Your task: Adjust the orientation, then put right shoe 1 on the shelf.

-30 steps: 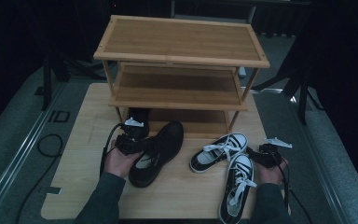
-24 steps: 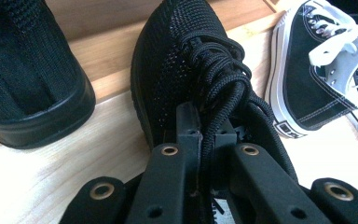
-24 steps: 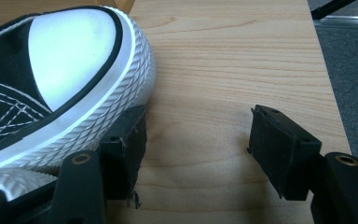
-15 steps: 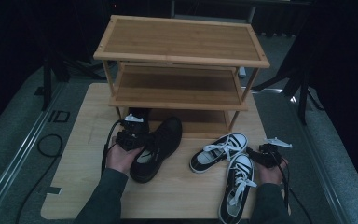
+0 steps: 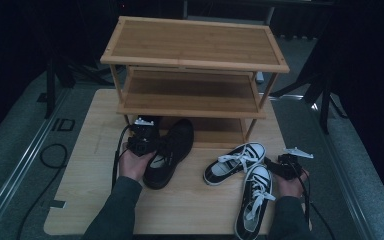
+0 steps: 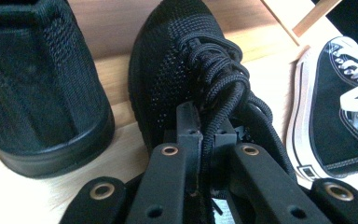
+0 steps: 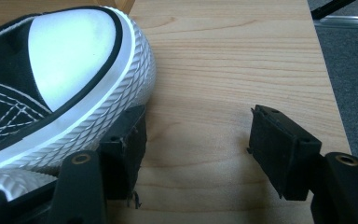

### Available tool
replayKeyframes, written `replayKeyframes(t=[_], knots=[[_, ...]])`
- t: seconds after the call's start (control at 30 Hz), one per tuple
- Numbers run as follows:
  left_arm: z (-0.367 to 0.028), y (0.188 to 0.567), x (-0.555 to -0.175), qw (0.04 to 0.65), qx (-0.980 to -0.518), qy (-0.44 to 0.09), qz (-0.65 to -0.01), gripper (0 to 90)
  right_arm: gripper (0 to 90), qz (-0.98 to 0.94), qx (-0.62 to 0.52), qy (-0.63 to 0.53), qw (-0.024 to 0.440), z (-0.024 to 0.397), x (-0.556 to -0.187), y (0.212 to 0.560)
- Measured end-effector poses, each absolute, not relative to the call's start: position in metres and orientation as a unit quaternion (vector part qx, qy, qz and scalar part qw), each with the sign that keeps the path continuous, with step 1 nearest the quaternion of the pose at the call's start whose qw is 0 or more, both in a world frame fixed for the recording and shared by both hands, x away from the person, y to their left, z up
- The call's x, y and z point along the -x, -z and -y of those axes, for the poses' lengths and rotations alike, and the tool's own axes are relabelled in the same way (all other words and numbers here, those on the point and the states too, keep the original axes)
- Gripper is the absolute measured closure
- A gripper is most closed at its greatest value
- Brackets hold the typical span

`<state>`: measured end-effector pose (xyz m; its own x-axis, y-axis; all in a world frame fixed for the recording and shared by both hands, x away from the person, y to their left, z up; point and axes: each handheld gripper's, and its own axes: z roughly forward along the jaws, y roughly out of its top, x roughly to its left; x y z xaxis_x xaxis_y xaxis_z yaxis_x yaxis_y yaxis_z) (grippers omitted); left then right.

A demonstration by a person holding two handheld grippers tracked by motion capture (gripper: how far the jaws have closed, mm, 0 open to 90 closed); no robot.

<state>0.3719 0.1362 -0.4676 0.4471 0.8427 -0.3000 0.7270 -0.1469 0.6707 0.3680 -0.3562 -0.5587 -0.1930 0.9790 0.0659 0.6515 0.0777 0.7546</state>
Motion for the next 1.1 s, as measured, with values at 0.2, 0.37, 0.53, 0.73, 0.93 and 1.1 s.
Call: replayKeyframes(t=[0.2,0.37,0.53,0.73,0.93,1.1], knots=[[-0.136,0.468,-0.378,0.399,-0.743,-0.08,-0.531,86.9,36.2,-0.693,-0.588,-0.34,0.241,0.356,-0.368,0.559],[-0.136,0.47,-0.383,0.399,-0.735,-0.092,-0.541,86.8,36.2,-0.693,-0.588,-0.34,0.241,0.356,-0.368,0.559],[-0.136,0.474,-0.388,0.403,-0.725,-0.096,-0.55,86.8,36.2,-0.693,-0.588,-0.34,0.241,0.356,-0.368,0.559],[-0.136,0.477,-0.395,0.404,-0.716,-0.106,-0.559,86.8,36.2,-0.693,-0.588,-0.34,0.24,0.356,-0.368,0.559],[-0.139,0.477,-0.399,0.412,-0.69,-0.124,-0.582,86.7,36.2,-0.693,-0.588,-0.341,0.24,0.356,-0.368,0.559],[-0.135,0.478,-0.4,0.413,-0.673,-0.146,-0.596,86.7,36.2,-0.693,-0.588,-0.34,0.24,0.356,-0.368,0.559]])
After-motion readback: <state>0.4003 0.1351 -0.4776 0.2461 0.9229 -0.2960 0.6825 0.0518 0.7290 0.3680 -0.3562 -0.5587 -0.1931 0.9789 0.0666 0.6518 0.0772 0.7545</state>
